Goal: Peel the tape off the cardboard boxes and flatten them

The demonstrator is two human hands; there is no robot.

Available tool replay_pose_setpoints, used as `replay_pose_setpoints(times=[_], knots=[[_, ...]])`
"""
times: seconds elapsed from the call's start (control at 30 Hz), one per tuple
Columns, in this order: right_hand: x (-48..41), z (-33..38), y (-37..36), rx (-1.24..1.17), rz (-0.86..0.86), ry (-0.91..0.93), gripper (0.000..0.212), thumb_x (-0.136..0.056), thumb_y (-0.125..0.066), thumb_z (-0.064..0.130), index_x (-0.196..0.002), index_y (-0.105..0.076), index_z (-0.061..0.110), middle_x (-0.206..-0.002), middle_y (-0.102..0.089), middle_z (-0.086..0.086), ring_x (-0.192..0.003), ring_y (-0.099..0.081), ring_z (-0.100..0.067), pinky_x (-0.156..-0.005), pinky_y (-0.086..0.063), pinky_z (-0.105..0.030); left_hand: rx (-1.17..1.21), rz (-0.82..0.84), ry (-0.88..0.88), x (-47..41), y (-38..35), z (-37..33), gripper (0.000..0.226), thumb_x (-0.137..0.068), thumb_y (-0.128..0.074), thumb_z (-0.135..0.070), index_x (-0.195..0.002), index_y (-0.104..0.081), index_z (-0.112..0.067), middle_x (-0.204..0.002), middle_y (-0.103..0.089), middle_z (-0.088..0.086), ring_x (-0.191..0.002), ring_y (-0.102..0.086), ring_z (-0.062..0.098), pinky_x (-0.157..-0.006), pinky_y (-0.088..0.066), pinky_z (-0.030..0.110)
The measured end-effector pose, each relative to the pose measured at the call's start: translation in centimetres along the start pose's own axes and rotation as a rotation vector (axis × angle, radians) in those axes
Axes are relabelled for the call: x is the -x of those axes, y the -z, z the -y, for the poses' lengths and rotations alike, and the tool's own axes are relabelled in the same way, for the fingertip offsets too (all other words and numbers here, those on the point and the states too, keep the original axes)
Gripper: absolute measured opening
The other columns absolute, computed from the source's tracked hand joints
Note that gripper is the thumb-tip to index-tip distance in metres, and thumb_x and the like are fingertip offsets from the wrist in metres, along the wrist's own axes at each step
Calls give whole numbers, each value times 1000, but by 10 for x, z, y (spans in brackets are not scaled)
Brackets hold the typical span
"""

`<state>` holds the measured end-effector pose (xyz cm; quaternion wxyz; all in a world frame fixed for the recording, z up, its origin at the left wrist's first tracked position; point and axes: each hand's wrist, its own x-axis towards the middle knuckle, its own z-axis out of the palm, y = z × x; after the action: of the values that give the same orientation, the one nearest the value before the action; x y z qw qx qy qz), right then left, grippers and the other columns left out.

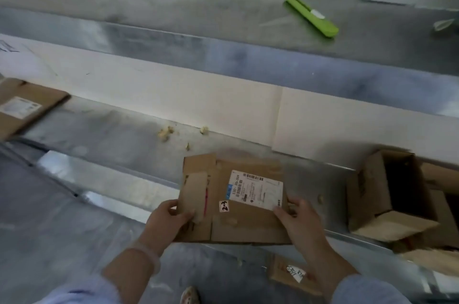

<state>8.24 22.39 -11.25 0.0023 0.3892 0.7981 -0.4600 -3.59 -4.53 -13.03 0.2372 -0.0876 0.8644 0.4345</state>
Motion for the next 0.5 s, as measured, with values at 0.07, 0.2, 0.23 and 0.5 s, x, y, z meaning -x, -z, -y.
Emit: replay_pose_setpoints(times=[0.07,0.2,0.23,0.5], knots=[[5,13,-11,-32,32,23,48,-84,-72,39,-123,-52,19,-107,-58,6,-93,-57,-11,-67,-45,-23,34,-45,-4,6,20,7,49,-76,-78,-41,-115,-62,-17,-93,-69,1,-80,-69,18,-72,-59,36],[9,47,-48,-52,85,68,52,-80,-77,39,-122,-55,19,-108,-63,4,-95,-61,-14,-79,-51,-33,56,-173,-57,11,71,21,38,-78,-78,-36,-106,-61,-17,-89,-66,3,-77,-65,17,-60,-49,25],[9,58,-59,-60,102,86,50,-79,-77,39,-121,-56,19,-105,-63,5,-93,-62,-13,-78,-51,-31,58,-197,-72,10,84,25,36,-78,-77,-36,-105,-60,-17,-89,-65,2,-76,-64,15,-57,-46,23],[36,165,-179,-128,169,246,38,-82,-77,31,-112,-54,23,-98,-65,5,-85,-62,-8,-62,-43,-22,129,-305,-64,-21,223,77,39,-80,-76,-35,-107,-51,-22,-88,-61,-4,-78,-62,15,-66,-50,31]])
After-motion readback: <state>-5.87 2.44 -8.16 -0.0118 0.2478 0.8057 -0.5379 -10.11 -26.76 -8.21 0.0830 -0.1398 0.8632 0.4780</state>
